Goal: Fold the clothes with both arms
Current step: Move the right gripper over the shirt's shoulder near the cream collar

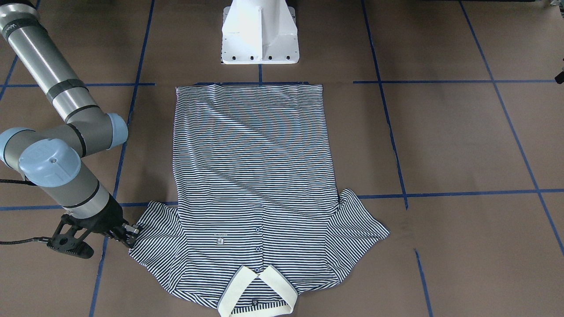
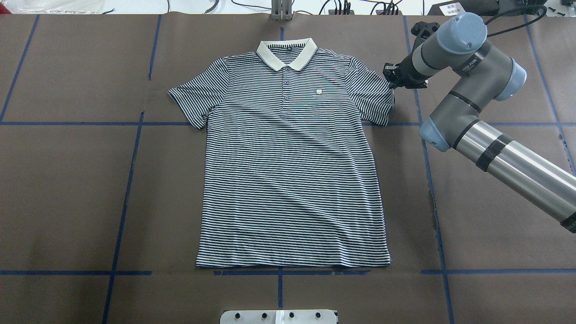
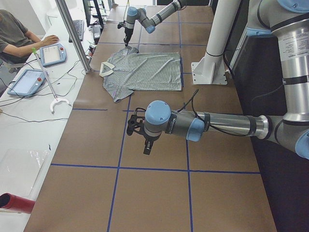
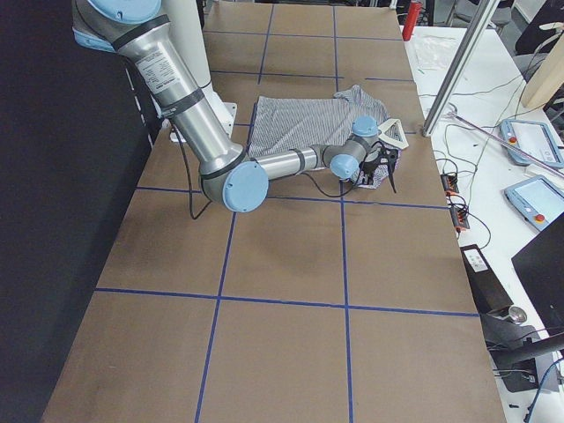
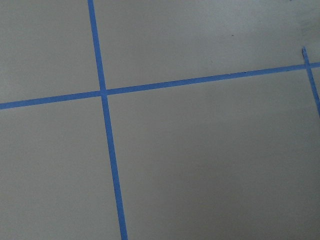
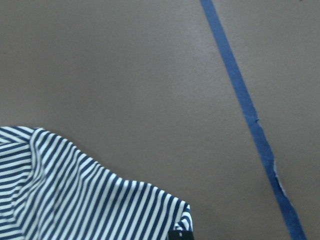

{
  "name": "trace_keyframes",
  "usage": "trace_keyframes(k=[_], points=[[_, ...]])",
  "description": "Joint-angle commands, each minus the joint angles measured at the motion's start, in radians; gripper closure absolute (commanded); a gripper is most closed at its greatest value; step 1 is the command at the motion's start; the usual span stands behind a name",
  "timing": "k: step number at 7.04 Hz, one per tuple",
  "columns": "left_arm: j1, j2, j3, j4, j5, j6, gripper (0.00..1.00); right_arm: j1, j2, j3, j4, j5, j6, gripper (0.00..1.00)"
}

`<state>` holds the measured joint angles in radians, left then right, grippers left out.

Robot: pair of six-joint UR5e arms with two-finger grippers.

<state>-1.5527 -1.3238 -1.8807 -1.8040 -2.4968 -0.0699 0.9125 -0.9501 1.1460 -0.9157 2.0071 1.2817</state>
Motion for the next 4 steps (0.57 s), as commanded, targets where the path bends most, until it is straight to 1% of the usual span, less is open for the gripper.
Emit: trace_keyframes(k=[1,2,3,4], points=[[0.0,0.002,0.002,0.002,-0.001,0.001,0.0,-0.044,0.103,0.037,-0.061,0.041,0.188,1.0],[0.0,0.003,0.0,0.002,-0.002,-0.001,0.0,-0.096,0.185,0.029,-0.169,-0.055,0.23,1.0],[0.0,0.002,0.002,0.0,-0.002,-0.001,0.0,-0.133,0.256,-0.027,-0.237,-0.159,0.261,1.0],[0.0,0.002,0.0,0.0,-0.002,0.001,0.0,-0.136,0.27,-0.075,-0.236,-0.175,0.263,1.0]])
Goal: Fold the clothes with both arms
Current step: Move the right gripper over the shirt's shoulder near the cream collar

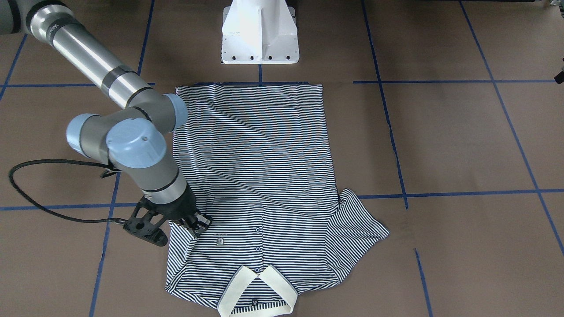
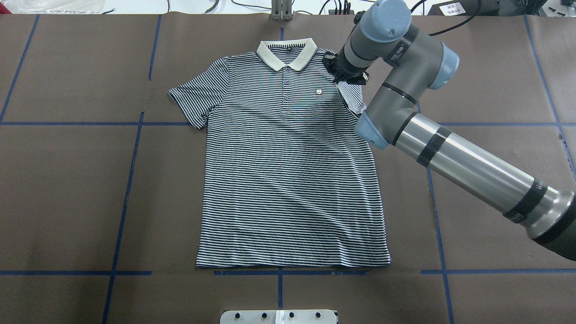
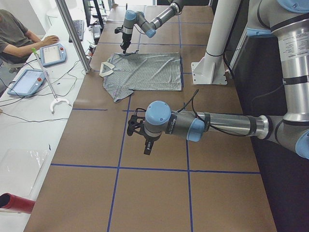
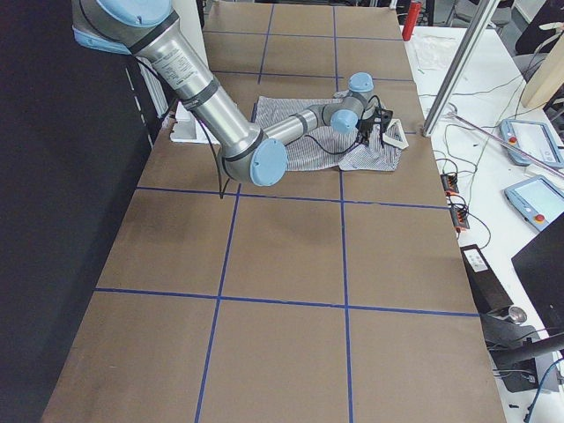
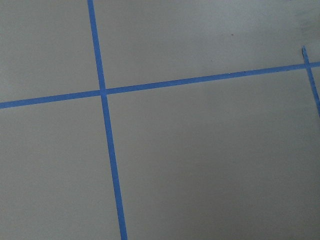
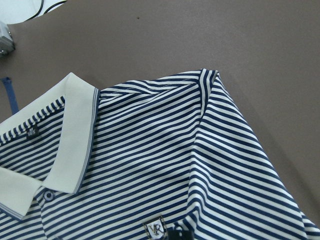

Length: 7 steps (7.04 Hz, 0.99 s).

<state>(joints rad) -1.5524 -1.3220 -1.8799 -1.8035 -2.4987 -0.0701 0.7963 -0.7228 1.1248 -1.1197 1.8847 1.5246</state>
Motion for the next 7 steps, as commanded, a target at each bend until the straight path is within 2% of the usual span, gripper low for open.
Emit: trace_keyframes(k=[1,2,3,4,5,6,7], points=[[0.0,0.001,-0.001,0.0,0.0,0.0,0.0,-0.019,0.045,-0.08,-0.023,-0.079,0.017,1.0],[0.0,0.0,-0.001,0.0,0.0,0.0,0.0,-0.019,0.069,-0.133,0.027,-0.104,0.017,1.0],[0.0,-0.002,-0.002,0.0,0.0,0.001,0.0,-0.019,0.075,-0.147,0.037,-0.127,0.02,1.0],[0.0,-0.003,-0.002,0.0,-0.002,0.001,0.0,-0.019,0.077,-0.149,0.038,-0.128,0.02,0.72],[0.0,-0.005,-0.004,0.0,-0.002,0.001,0.0,-0.019,0.094,-0.148,0.038,-0.13,0.029,0.18],[0.0,-0.013,-0.002,-0.002,0.0,0.0,0.0,-0.019,0.094,-0.125,0.038,-0.13,0.049,0.0],[0.014,-0.055,0.02,-0.028,0.001,-0.003,0.0,-0.016,0.085,-0.059,0.035,-0.124,0.057,0.0]])
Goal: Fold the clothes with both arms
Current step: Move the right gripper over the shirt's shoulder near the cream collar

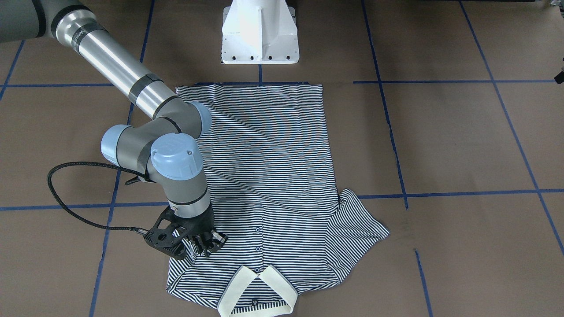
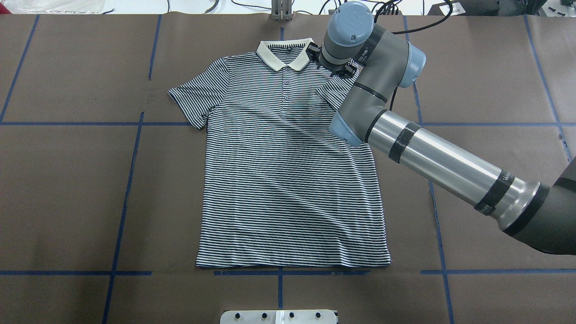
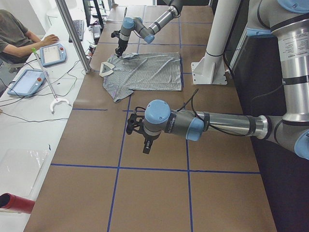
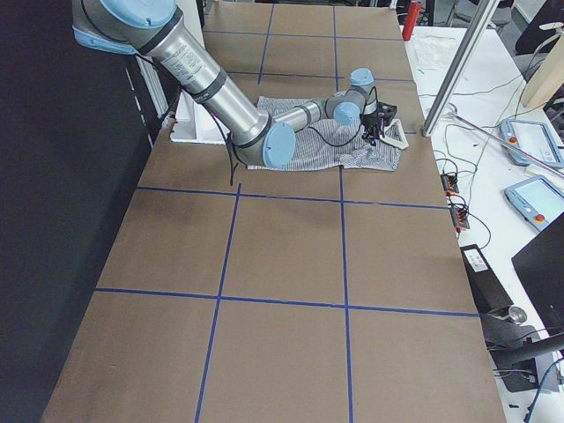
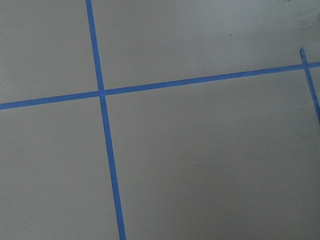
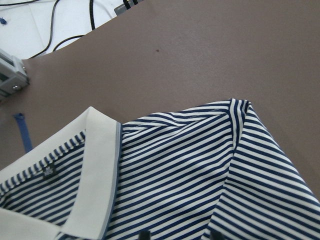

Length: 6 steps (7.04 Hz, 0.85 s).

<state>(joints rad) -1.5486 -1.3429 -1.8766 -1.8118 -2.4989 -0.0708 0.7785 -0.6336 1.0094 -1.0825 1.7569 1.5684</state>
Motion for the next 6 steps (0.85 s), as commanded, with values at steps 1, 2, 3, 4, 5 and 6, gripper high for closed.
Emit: trace_keyframes(k=[1,2,3,4,5,6], points=[[0.022,-0.141,0.074,-0.029,0.008,-0.089,0.0,0.002,-0.041,0.166,-0.02,0.018,0.013,0.0],[0.1,-0.224,0.083,-0.05,0.021,-0.159,0.0,0.008,-0.145,0.327,-0.02,0.053,0.013,0.0],[0.205,-0.304,0.103,-0.063,0.094,-0.285,0.0,0.013,-0.26,0.46,-0.011,0.094,0.012,0.0],[0.308,-0.423,0.161,-0.063,0.159,-0.479,0.0,0.021,-0.317,0.541,-0.014,0.101,0.012,0.0],[0.384,-0.549,0.291,-0.079,0.199,-0.653,0.0,0.03,-0.381,0.608,-0.02,0.119,0.01,0.0],[0.415,-0.649,0.413,-0.143,0.215,-0.801,0.0,0.042,-0.446,0.668,-0.013,0.153,0.004,0.0]])
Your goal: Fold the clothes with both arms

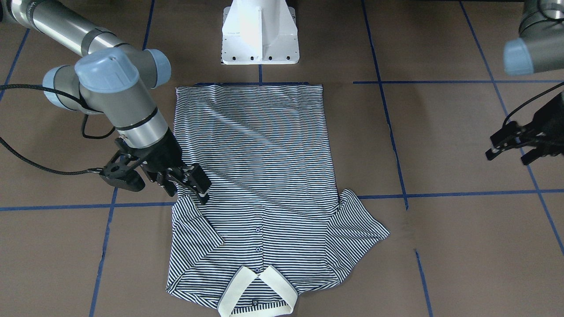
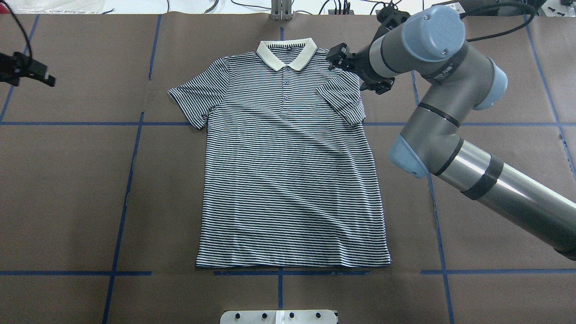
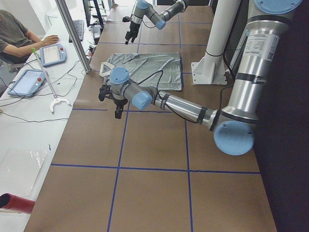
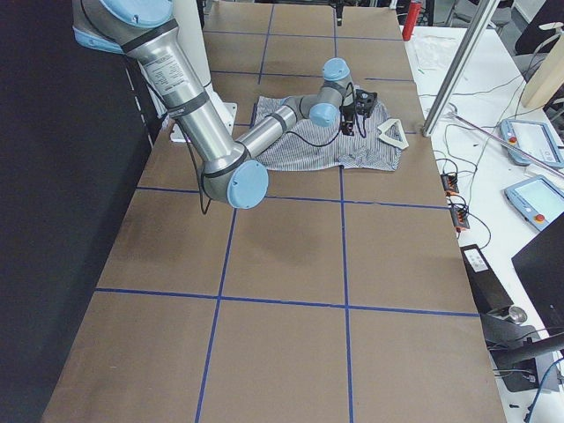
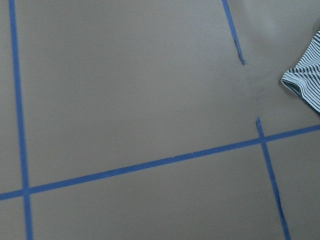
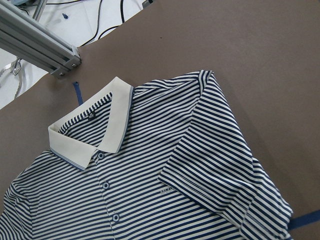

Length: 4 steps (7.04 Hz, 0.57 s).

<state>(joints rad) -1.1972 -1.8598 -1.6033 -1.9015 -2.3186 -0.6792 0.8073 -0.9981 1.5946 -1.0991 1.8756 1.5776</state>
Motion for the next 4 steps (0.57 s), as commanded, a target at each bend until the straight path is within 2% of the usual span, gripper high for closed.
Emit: trace_keyframes(k=[1,2,3,4], points=[[0.112,-0.175,0.208,-0.124,0.068,-0.355,0.0,0.015,-0.105,0.108,0.005,0.048,-0.007,0.0],[0.151,-0.287,0.338,-0.148,0.111,-0.453,0.01,0.013,-0.108,0.108,0.004,0.045,-0.005,0.0],[0.242,-0.339,0.385,-0.148,0.192,-0.553,0.06,0.013,-0.125,0.11,0.007,0.04,-0.007,0.0],[0.275,-0.378,0.407,-0.16,0.234,-0.58,0.13,0.012,-0.128,0.11,0.007,0.037,-0.007,0.0]])
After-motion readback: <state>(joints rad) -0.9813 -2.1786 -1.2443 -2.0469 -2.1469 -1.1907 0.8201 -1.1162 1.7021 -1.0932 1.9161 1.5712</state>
